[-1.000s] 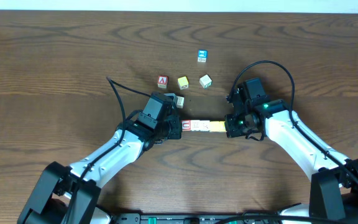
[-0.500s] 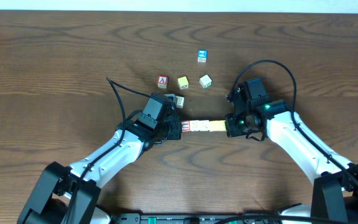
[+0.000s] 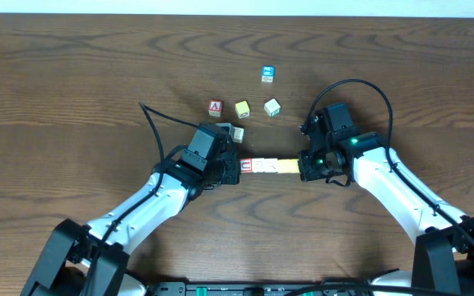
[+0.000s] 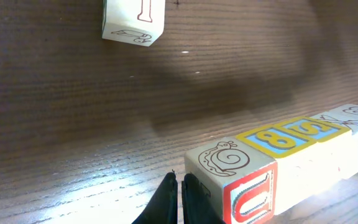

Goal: Lift 5 blocks

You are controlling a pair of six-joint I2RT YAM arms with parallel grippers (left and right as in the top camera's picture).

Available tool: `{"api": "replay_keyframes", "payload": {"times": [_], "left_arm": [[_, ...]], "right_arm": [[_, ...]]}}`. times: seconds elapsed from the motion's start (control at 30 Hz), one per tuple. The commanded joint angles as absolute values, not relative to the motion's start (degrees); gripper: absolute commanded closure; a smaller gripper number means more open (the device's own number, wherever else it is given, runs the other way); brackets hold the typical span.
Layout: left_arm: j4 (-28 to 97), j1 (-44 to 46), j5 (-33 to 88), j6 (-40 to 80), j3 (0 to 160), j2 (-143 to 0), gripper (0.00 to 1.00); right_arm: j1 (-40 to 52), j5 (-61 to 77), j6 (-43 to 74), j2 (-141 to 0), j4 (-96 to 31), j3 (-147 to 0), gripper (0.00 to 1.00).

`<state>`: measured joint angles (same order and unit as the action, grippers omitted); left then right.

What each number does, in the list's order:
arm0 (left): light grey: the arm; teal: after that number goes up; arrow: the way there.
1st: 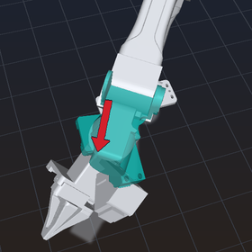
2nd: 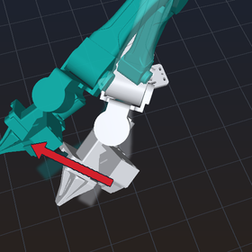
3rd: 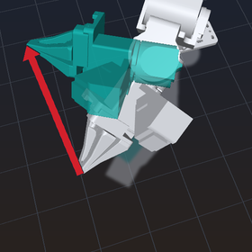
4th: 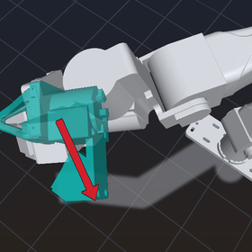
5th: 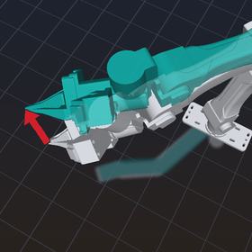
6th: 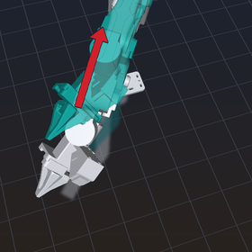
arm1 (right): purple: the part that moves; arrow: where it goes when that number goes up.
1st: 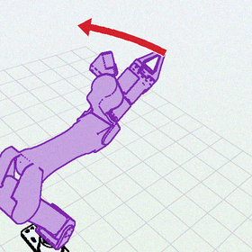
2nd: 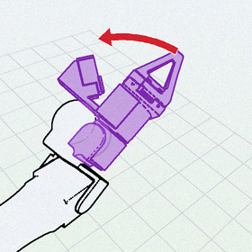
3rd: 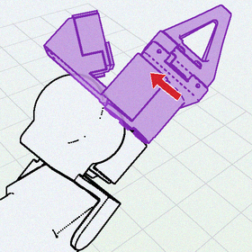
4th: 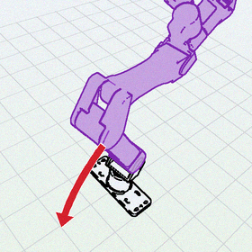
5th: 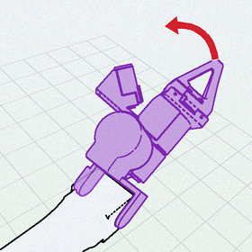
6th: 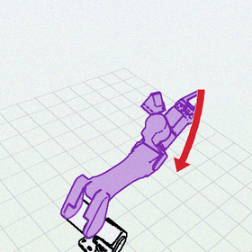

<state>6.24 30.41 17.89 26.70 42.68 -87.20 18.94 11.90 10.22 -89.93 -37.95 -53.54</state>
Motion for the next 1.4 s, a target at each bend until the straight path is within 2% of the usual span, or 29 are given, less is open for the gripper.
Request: {"api": "replay_keyframes", "payload": {"times": [0.0, 1.37], "left_arm": [[5.21, 31.83, 25.10, 25.54, 44.23, -86.02, 0.93], [6.42, 31.83, 25.08, 25.56, 44.29, -82.61, 0.93]], "right_arm": [[21.47, 21.91, 9.58, -88.60, -37.21, -54.35, 0.99], [21.47, 22.61, 10.28, -86.13, -38.30, -54.50, 0.99]]}}
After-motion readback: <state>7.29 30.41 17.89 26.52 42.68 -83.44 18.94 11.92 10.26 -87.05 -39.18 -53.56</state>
